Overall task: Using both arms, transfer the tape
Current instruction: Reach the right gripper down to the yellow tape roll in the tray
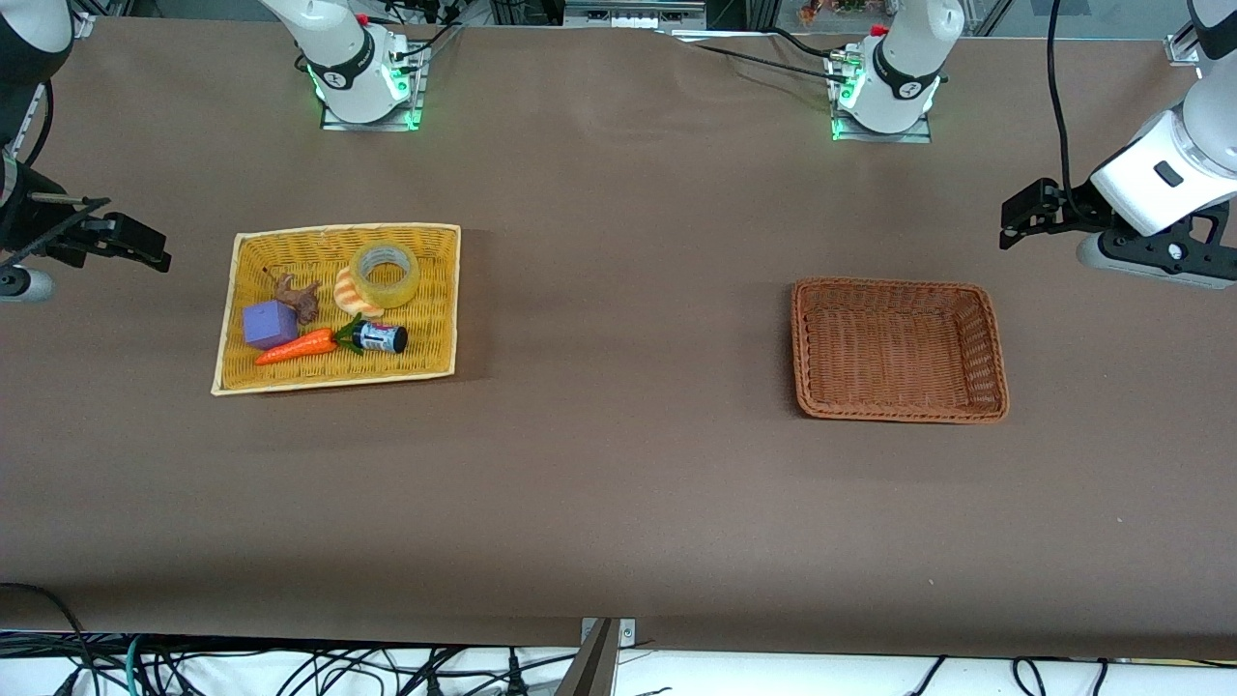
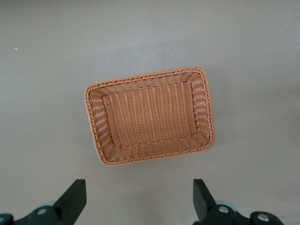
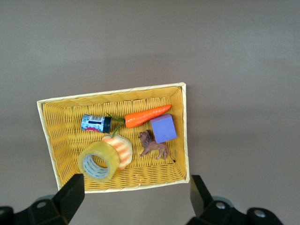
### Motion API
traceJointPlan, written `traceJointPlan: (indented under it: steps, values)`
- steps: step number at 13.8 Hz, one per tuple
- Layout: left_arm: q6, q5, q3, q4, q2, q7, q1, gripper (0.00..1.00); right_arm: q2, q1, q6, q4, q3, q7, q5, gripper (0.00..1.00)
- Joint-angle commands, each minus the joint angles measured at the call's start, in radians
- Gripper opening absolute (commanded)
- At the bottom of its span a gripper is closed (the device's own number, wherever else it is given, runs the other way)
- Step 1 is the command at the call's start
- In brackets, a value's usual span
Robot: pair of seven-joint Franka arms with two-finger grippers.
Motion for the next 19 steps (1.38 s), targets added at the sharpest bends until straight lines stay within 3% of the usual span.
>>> traceJointPlan:
  steps: [1,5,9,12,17,19]
  values:
    - [-0.003,0.027,-0.003,0.022,0.01,0.0,0.001,1.0,0.006,-0.003,-0.015,0.018,0.005,-0.017,-0.013,1.0]
    - [-0.003,0.027,-0.003,0.024,0.01,0.0,0.001,1.0,0.028,-0.002,-0.016,0.015,0.005,-0.02,-0.009,1.0]
    - [-0.003,0.027,-0.003,0.024,0.01,0.0,0.001,1.0,0.017,-0.002,-0.026,-0.084,0.006,-0.011,-0.006,1.0]
    - [-0.003,0.027,-0.003,0.022,0.01,0.0,0.001,1.0,-0.012,0.002,0.17,-0.299,0.026,0.011,0.001,1.0]
    - [-0.003,0.027,-0.003,0.022,0.01,0.0,0.001,1.0,-0.099,0.002,0.498,-0.679,0.146,0.175,0.001,1.0]
    - [-0.003,0.027,-0.003,0.022,0.01,0.0,0.001,1.0,-0.102,0.002,0.601,-0.768,0.149,0.173,0.001,1.0]
